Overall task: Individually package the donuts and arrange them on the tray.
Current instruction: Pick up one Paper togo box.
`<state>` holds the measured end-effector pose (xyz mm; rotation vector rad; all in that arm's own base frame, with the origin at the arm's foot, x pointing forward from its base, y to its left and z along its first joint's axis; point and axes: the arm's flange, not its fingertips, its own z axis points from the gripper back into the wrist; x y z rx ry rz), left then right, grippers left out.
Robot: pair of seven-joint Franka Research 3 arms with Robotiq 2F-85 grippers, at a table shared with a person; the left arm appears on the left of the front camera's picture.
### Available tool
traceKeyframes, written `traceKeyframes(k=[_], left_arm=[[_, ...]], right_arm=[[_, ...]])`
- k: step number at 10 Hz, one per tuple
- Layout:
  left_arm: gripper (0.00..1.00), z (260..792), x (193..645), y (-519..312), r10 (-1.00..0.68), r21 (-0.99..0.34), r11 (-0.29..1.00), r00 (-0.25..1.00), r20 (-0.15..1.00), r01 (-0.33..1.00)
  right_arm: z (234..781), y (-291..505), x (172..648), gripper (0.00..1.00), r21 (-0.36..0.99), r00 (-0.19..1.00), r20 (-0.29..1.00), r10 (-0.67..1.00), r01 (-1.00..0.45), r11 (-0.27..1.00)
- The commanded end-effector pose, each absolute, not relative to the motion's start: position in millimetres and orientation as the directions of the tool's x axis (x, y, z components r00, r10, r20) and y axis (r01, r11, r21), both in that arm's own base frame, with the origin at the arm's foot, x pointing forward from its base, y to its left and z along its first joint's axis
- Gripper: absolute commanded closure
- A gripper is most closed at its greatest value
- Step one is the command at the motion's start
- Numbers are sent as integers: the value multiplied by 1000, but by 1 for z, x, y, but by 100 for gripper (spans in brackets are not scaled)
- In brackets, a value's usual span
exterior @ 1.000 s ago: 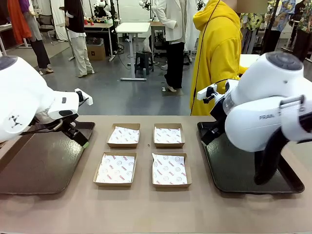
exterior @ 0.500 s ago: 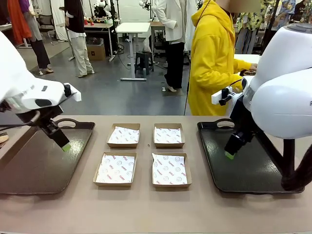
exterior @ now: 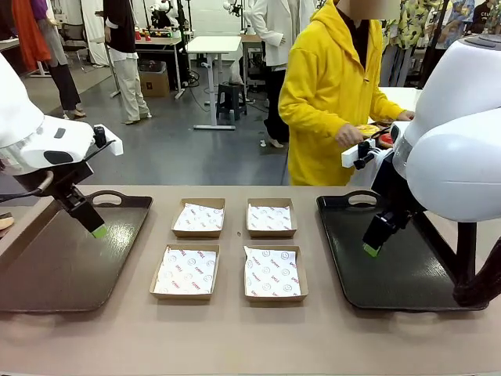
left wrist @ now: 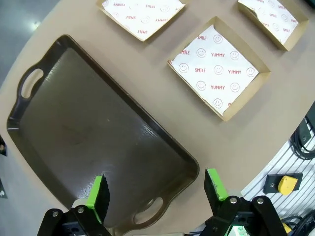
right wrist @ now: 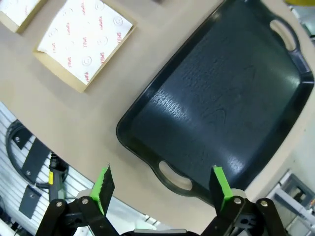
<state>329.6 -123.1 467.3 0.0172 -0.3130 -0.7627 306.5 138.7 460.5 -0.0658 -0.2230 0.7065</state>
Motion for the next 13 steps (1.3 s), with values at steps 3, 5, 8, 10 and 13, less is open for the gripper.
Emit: traceKeyframes(k=[3, 5, 8, 10, 13], left_arm=[[0, 481, 333, -93, -424, -406, 704, 804, 416, 582], [0, 479, 339, -55, -219, -759, 474, 894, 390, 447], [0, 476, 344, 7, -21, -942, 148, 953, 302, 301], [0, 466, 345, 54, 44, -975, 74, 976, 211, 208], [0, 443, 342, 104, 154, -986, 116, 978, 138, 121]], right_arm=[[459, 95, 305, 0, 546, 823, 482, 302, -551, 631], [448, 45, 297, 0, 812, 876, 482, -2, -446, 376], [420, -27, 282, 0, 930, 907, 361, -219, -366, 17], [400, -68, 273, 0, 950, 923, 277, -268, -305, -69], [379, -102, 265, 0, 962, 923, 243, -299, -269, -47]])
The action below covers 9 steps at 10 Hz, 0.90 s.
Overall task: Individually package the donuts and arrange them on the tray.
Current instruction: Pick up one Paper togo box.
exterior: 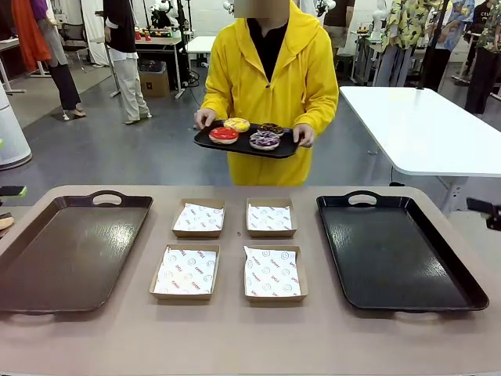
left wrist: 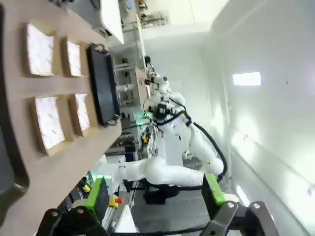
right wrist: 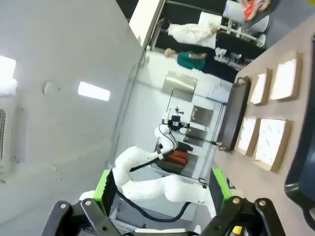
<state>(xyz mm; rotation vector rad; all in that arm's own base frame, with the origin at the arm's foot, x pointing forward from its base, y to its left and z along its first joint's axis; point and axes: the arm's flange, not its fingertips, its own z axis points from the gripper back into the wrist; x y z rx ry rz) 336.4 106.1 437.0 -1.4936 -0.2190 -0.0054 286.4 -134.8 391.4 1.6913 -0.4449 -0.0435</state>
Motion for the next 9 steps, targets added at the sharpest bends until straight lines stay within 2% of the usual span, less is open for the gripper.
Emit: traceKeyframes(k=[1, 4, 7, 8, 9], left_arm=[[0, 437, 341, 116, 173, -986, 138, 978, 120, 96], [0, 420, 342, 137, 199, -976, 217, 977, 76, 32], [0, 416, 341, 148, 203, -956, 294, 977, 61, -2], [0, 417, 339, 147, 203, -952, 306, 977, 66, 1], [0, 411, 340, 145, 205, -966, 257, 975, 81, 26]], right_arm=[[376, -108, 262, 0, 969, 935, 237, -263, -247, -5], [371, -116, 256, 0, 983, 965, 182, -188, -172, 70], [373, -117, 255, 0, 981, 968, 177, -178, -160, 106], [377, -112, 257, 0, 979, 967, 191, -170, -174, 110], [386, -95, 260, 0, 973, 962, 214, -169, -195, 125]])
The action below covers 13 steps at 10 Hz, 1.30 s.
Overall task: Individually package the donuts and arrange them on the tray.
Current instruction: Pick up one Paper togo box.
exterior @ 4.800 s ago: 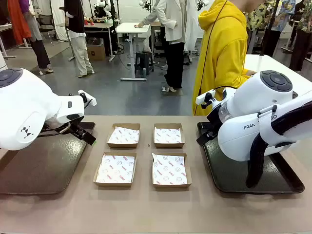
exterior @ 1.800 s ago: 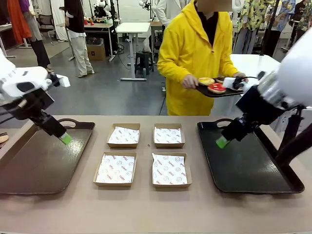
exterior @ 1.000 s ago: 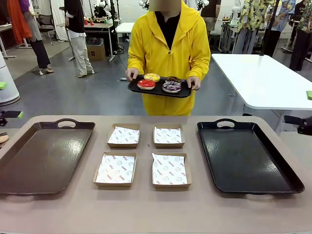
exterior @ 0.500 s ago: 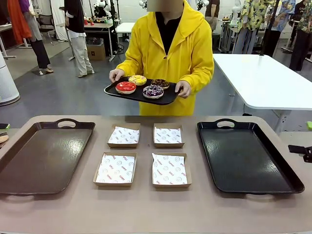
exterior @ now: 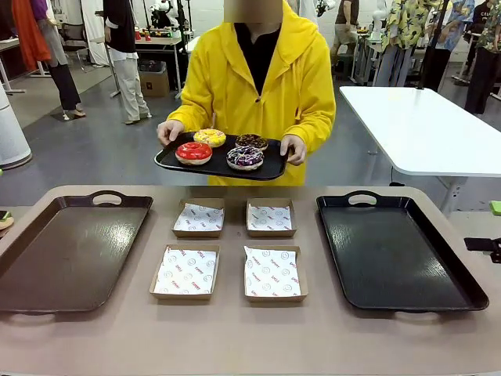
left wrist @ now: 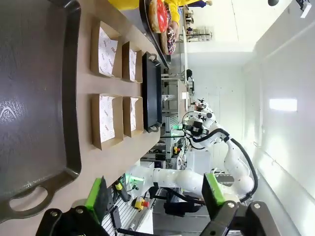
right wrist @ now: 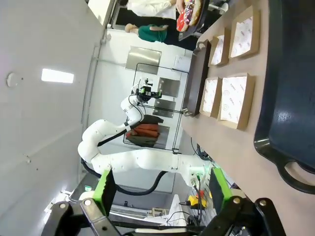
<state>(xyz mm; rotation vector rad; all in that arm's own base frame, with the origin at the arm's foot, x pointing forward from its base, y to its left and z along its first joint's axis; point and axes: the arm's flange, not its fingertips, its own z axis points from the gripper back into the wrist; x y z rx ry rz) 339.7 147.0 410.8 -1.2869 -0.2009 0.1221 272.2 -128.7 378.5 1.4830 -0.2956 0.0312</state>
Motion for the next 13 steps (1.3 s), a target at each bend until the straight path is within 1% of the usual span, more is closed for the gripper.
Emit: traceKeyframes(k=[1, 13], left_arm=[[0, 411, 340, 145, 205, -966, 257, 975, 81, 26], [0, 411, 340, 145, 205, -966, 257, 975, 81, 26]], right_arm=[[373, -133, 270, 0, 979, 965, 200, -170, -188, 84], [373, -133, 270, 0, 979, 965, 200, -170, -188, 84]])
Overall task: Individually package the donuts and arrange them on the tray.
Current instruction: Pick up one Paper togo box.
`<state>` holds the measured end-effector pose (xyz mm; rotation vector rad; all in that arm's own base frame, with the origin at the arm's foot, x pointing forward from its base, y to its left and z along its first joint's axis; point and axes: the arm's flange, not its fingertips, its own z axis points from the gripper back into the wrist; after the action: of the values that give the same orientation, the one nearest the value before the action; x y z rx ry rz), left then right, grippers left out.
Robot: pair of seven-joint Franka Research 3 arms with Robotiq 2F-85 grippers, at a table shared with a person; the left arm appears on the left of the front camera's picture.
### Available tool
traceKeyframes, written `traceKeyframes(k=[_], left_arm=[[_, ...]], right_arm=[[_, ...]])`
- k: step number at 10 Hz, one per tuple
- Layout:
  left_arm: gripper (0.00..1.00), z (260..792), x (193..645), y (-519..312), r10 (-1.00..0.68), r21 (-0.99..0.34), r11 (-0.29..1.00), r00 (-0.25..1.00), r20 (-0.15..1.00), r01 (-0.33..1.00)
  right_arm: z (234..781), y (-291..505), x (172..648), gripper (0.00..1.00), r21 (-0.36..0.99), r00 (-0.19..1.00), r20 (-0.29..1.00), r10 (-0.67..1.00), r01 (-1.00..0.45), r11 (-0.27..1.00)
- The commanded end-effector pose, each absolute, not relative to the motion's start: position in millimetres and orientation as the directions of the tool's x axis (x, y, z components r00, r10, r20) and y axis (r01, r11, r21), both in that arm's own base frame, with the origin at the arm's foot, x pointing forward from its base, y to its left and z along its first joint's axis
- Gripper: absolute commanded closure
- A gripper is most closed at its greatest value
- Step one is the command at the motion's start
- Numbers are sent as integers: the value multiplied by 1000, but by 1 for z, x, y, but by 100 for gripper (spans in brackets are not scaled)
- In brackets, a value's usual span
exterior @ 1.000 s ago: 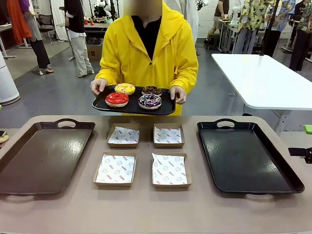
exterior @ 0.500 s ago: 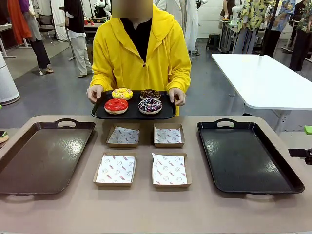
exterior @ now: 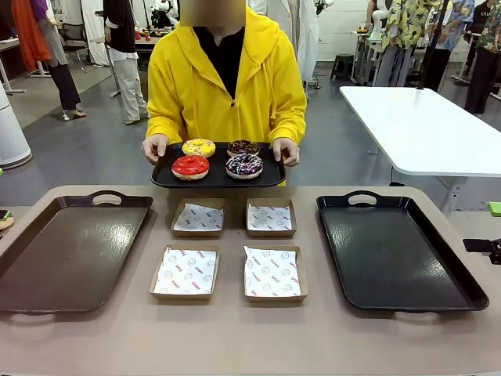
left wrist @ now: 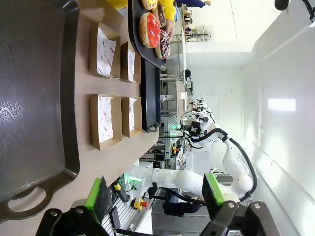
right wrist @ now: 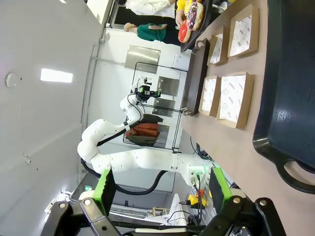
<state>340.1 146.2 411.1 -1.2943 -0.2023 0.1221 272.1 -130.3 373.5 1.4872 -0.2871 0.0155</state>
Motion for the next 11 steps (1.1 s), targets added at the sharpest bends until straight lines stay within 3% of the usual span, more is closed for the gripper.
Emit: traceKeyframes(k=[1, 6, 11], left_arm=[[0, 411, 340, 145, 205, -966, 257, 975, 81, 26], [0, 411, 340, 146, 203, -963, 270, 976, 81, 23], [0, 514, 424, 69, 168, -794, 607, 972, 165, 30]], right_arm=[[373, -133, 270, 0, 979, 965, 200, -170, -188, 84], [373, -133, 270, 0, 979, 965, 200, -170, -188, 84], [373, -133, 270, 0, 979, 965, 200, -170, -188, 84]])
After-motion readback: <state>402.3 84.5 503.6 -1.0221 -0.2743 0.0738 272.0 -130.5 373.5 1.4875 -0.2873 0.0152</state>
